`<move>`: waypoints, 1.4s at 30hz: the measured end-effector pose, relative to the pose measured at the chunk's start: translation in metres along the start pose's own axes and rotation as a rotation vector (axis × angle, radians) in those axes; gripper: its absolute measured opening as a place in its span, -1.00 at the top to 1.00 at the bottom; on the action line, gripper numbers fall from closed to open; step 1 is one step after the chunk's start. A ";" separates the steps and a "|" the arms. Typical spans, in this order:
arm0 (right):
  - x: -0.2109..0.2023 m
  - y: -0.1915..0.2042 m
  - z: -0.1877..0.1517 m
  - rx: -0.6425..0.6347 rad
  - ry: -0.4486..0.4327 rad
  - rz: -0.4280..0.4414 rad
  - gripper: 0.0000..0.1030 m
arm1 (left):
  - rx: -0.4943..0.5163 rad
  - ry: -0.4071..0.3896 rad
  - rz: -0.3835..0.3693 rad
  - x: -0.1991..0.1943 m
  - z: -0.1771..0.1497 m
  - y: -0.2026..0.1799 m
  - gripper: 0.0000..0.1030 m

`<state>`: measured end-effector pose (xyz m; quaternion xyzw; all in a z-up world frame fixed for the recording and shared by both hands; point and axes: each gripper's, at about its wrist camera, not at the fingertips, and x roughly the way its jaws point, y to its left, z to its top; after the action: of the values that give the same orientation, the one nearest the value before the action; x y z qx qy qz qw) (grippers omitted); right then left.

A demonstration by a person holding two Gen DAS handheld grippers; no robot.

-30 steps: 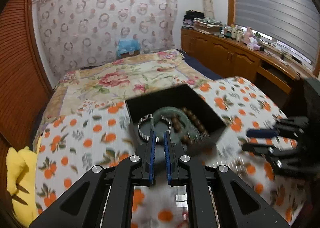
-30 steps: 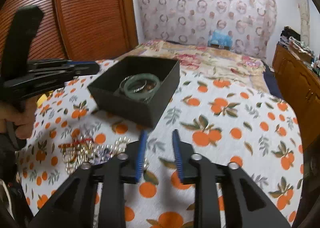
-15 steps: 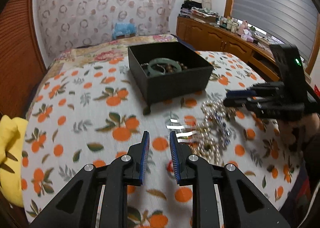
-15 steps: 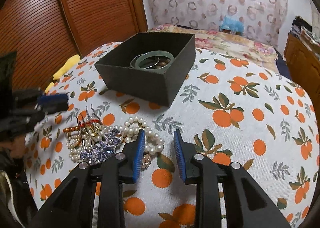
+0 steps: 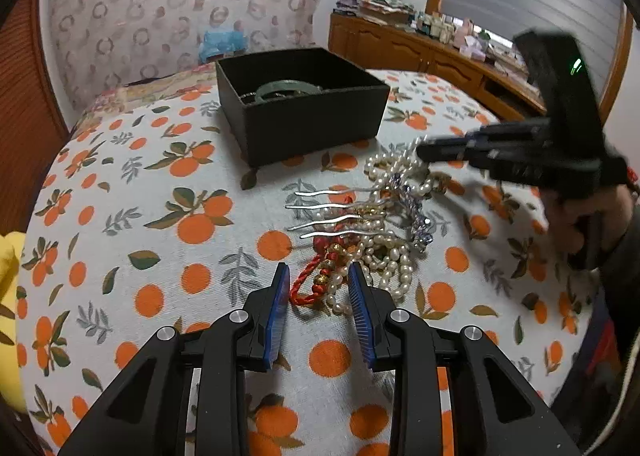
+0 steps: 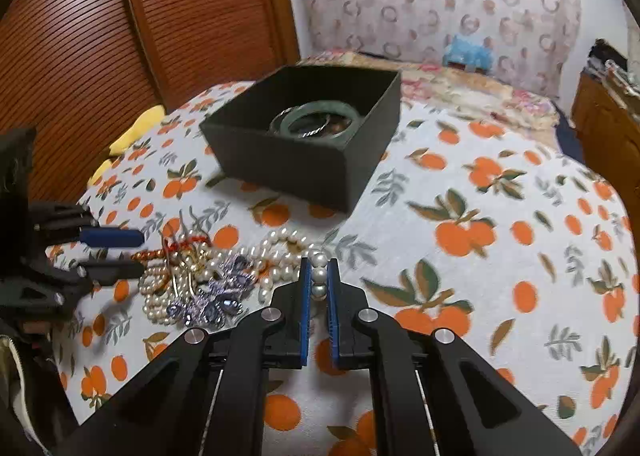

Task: Organize jewelry
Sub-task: 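Grasp the pearl necklace with the right tool while the left tool grasps the red bead string, then lift the pearl necklace and red bead string toward the black box with both tools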

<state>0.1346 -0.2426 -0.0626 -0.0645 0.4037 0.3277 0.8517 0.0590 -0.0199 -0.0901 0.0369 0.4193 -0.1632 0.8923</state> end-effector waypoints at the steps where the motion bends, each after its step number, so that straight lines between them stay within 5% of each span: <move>1: -0.003 0.000 0.002 0.001 -0.011 -0.001 0.83 | -0.003 0.005 0.005 0.003 0.000 0.001 0.45; 5: -0.015 0.000 0.006 -0.005 -0.043 -0.012 0.83 | -0.014 -0.007 -0.009 0.001 0.002 0.005 0.87; 20: -0.064 0.003 0.025 -0.018 -0.166 -0.047 0.83 | -0.034 -0.216 0.069 -0.069 0.045 0.019 0.88; 42: -0.135 0.043 0.095 -0.150 -0.320 -0.088 0.83 | -0.058 -0.265 0.069 -0.087 0.043 0.026 0.88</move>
<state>0.1076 -0.2417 0.1054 -0.0926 0.2342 0.3255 0.9114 0.0472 0.0183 0.0016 0.0037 0.3009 -0.1240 0.9456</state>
